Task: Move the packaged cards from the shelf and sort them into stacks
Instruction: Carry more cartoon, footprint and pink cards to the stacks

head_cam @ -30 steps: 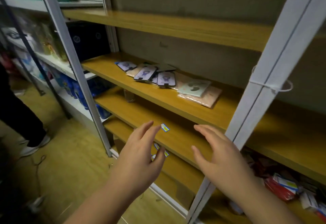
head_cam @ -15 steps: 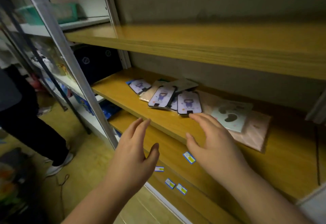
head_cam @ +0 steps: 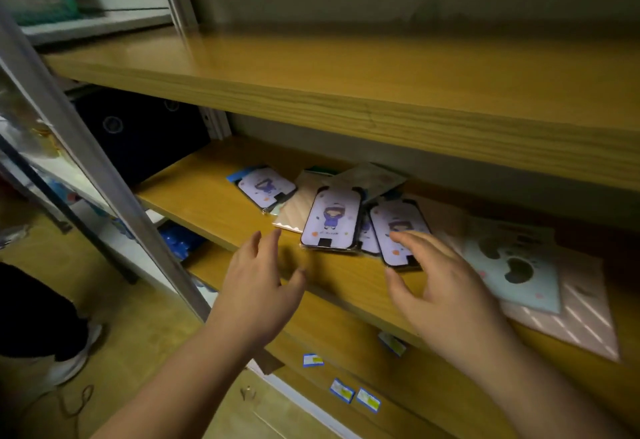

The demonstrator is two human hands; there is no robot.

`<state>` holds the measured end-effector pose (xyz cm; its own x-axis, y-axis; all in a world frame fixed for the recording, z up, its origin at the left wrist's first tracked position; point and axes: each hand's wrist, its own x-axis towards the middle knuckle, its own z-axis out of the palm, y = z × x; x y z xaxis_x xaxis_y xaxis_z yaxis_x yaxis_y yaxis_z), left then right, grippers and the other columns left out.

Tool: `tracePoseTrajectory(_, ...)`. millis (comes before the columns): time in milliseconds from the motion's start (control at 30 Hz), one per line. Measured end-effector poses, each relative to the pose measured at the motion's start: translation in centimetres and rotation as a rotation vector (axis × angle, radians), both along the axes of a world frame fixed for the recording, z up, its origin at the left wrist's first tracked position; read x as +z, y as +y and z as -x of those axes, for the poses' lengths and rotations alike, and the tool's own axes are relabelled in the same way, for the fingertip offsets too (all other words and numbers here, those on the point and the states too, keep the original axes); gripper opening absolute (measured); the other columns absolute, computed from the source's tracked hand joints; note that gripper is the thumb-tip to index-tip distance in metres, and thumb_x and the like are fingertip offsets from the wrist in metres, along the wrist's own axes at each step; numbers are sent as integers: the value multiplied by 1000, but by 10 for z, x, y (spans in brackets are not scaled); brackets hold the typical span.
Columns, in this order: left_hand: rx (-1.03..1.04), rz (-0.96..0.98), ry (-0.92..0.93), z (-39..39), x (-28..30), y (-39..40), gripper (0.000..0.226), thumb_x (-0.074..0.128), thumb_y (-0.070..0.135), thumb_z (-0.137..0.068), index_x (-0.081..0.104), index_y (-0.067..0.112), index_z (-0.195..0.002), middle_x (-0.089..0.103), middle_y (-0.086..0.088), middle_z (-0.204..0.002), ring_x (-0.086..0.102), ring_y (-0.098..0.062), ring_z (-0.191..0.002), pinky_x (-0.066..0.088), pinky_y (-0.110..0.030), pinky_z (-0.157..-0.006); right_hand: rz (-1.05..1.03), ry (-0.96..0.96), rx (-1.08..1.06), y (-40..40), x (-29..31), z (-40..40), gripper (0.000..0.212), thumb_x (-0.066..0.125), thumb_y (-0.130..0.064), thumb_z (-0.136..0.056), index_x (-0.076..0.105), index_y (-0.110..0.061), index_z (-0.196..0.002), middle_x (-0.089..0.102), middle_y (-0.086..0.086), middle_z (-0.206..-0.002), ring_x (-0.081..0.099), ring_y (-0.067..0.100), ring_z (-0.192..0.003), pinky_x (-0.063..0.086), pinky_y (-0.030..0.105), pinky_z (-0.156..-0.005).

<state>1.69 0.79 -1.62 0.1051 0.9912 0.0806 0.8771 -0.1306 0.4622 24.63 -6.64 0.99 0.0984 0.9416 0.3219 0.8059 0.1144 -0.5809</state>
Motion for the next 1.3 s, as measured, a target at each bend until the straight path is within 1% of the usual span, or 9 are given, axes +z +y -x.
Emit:
tracePoseTrajectory(267,139,160,-67,6,-6,141,88,46,69,-87,13,28,-158,-9,-12,-168,10,-38,-152,20,-49,-119,27,32,-158,44,-13,31,49,66,-30,-91,56,-26,-138,52,-16,-131,31,-17,-110,19,-2,-87)
tracePoseTrajectory(367,187,205,48,-10,-6,183,89,37,76,-87,18,26,-157,-8,-19,-167,4,-41,-151,9,-51,-120,43,29,-186,50,-16,44,49,65,-33,-91,55,-30,-139,49,-22,-128,43,-13,-90,25,0,-81)
tracePoseTrajectory(433,193,197,126,-13,-10,201,91,32,81,-85,22,24,-157,-4,-21,-167,3,-44,-150,7,-52,-120,49,23,-189,55,-18,50,50,65,-34,-91,53,-33,-139,46,-25,-126,38,-13,-67,30,4,-74)
tracePoseTrajectory(567,163,139,146,-12,-12,221,86,37,79,-82,39,24,-148,17,-20,-160,20,-47,-143,18,-51,-116,64,19,-214,64,-21,59,51,64,-35,-91,51,-36,-140,46,-25,-128,42,-16,-93,26,1,-81)
tracePoseTrajectory(733,0,109,136,6,-8,230,89,49,85,-72,49,26,-138,34,-18,-147,40,-43,-133,33,-47,-108,62,9,-234,69,-22,71,50,64,-37,-91,50,-41,-139,34,-43,-115,39,-13,-56,30,2,-61)
tracePoseTrajectory(833,-48,165,206,27,-8,233,100,49,89,-68,37,31,-148,24,-20,-156,36,-46,-137,33,-50,-112,60,2,-243,71,-22,72,50,63,-39,-91,49,-42,-138,31,-49,-114,44,-15,-60,29,1,-63)
tracePoseTrajectory(933,-68,144,353,39,-14,229,106,34,93,-70,19,32,-155,34,-26,-155,34,-45,-140,34,-51,-109,80,-8,-247,72,-23,68,52,62,-39,-92,46,-41,-141,40,-34,-128,44,-10,-68,32,4,-68)
tracePoseTrajectory(1100,-74,44,246,50,-10,227,102,67,73,-70,30,20,-149,49,-25,-138,47,-44,-125,43,-45,-96,91,-20,-269,74,-23,61,52,60,-38,-92,47,-37,-143,49,-16,-144,44,1,-127,39,23,-100)
tracePoseTrajectory(1300,-56,69,18,64,-10,224,110,84,65,-58,32,25,-146,35,-16,-137,52,-39,-113,43,-38,-76,80,-45,-271,71,-25,61,52,59,-39,-91,49,-33,-142,50,-16,-141,39,-7,-120,33,18,-96)
